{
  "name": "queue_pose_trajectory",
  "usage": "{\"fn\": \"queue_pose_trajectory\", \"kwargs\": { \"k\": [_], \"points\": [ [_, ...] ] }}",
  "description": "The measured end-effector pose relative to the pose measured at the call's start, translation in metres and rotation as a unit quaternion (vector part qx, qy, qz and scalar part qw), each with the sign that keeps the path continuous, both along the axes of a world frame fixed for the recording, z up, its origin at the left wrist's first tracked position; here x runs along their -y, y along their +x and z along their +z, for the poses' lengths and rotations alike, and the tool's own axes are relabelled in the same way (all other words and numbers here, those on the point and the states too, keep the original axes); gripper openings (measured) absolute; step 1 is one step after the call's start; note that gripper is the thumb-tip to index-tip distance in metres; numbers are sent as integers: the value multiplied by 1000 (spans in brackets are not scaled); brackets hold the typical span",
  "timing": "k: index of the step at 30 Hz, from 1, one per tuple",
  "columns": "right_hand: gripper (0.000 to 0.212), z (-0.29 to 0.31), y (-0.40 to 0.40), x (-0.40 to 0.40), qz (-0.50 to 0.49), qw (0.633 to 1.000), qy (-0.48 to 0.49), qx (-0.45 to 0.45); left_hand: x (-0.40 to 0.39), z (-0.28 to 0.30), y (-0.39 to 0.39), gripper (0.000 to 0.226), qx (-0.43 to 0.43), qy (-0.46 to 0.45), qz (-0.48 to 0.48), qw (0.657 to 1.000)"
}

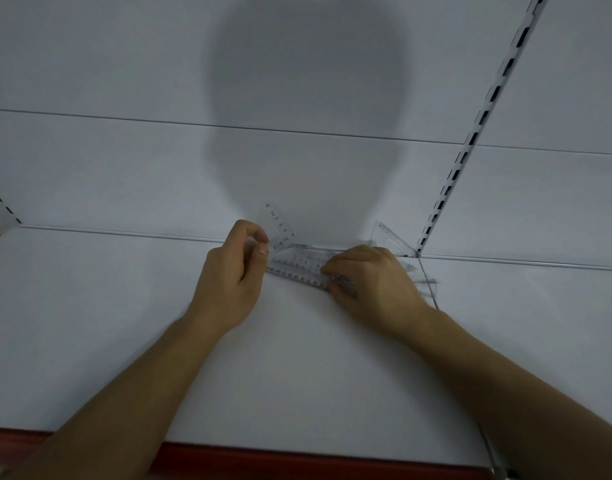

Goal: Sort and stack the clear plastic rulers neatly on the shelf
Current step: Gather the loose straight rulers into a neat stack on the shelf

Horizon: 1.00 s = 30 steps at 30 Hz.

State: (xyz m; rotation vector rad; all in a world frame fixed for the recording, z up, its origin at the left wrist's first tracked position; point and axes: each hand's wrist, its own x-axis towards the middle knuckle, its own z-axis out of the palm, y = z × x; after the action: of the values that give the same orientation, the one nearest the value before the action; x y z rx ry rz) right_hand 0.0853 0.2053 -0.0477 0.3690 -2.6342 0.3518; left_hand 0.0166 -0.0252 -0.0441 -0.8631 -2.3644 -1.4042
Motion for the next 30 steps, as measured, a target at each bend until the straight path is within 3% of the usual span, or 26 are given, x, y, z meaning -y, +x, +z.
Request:
{"fn": "queue_pose_trajectory", "kwargs": {
  "k": [8, 12, 16, 19, 25, 30],
  "points": [
    [12, 6, 9, 2, -27, 985, -112, -125, 1, 3, 3, 13, -22, 18, 1, 1000],
    [12, 18, 14, 2, -83, 965, -222, -110, 2, 2, 4, 19, -28, 39, 5, 999],
    [19, 35, 20, -22, -149, 906, -396, 3, 4, 3, 9, 26, -41, 30, -32, 998],
    [17, 46, 45, -49, -162, 852, -497, 35, -1, 13, 21, 26, -86, -20, -75, 993],
    [14, 48, 126, -125, -236, 798, -554, 2, -76, 34, 58, 34, -193, -164, -136, 958],
    [16, 50, 205, -196, -275, 768, -575, -58, -191, 41, 107, 35, -256, -139, -203, 935]
  ]
}}
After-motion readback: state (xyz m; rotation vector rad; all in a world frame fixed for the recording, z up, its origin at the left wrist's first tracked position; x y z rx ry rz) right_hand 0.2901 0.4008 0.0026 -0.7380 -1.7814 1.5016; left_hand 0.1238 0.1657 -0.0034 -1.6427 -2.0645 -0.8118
